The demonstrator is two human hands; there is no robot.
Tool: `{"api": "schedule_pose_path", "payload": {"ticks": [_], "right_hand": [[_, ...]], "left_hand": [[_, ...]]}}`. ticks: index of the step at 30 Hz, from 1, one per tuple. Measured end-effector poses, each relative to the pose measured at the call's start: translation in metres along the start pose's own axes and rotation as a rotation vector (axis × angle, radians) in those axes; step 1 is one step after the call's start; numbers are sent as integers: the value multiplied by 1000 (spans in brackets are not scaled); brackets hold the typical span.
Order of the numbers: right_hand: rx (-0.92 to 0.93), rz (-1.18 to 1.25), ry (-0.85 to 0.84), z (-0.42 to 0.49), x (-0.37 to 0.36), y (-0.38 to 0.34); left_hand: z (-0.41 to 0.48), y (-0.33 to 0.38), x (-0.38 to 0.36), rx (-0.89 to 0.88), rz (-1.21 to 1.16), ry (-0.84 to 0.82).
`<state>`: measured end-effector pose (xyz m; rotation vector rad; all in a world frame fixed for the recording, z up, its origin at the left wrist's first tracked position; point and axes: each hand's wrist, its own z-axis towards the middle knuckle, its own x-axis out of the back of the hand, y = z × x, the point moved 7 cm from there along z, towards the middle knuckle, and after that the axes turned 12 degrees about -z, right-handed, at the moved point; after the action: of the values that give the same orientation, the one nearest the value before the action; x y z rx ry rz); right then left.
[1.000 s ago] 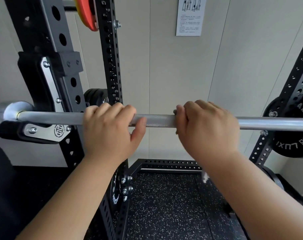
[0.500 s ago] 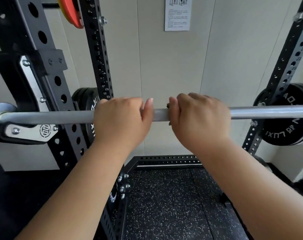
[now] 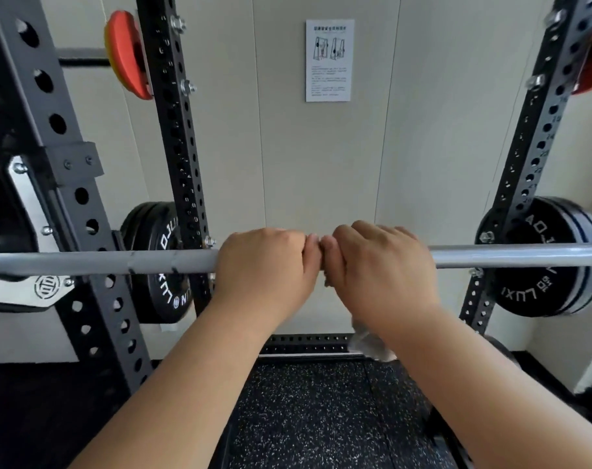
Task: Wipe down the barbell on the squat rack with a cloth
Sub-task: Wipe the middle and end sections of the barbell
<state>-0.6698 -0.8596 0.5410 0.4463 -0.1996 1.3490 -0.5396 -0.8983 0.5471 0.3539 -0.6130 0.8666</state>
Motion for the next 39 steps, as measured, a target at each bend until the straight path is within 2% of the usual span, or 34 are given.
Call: {"api": "schedule_pose_path", "payload": {"ticks": [5, 11, 13, 20, 23, 30, 36, 39], "right_hand": [[-156, -29, -24, -21, 10, 109], [-23, 30, 7, -37, 3, 113], [-28, 15, -1, -40, 2, 157], [-298, -124, -34, -86, 10, 354], [-338, -170, -19, -97, 15, 412], [-273, -151, 29, -108, 8, 461], [-304, -125, 57, -119, 12, 501], [-344, -100, 61, -118, 14, 499]], "left_hand": [[2, 17, -2, 61, -13, 143], [25, 116, -36, -54, -15, 75], [32, 136, -45, -57, -23, 64], [47, 192, -69, -87, -17, 11], [57, 228, -83, -94, -5, 13], [78, 309, -110, -137, -40, 20], [89, 357, -131, -118, -38, -8], [96, 382, -139, -130, -32, 6]]}}
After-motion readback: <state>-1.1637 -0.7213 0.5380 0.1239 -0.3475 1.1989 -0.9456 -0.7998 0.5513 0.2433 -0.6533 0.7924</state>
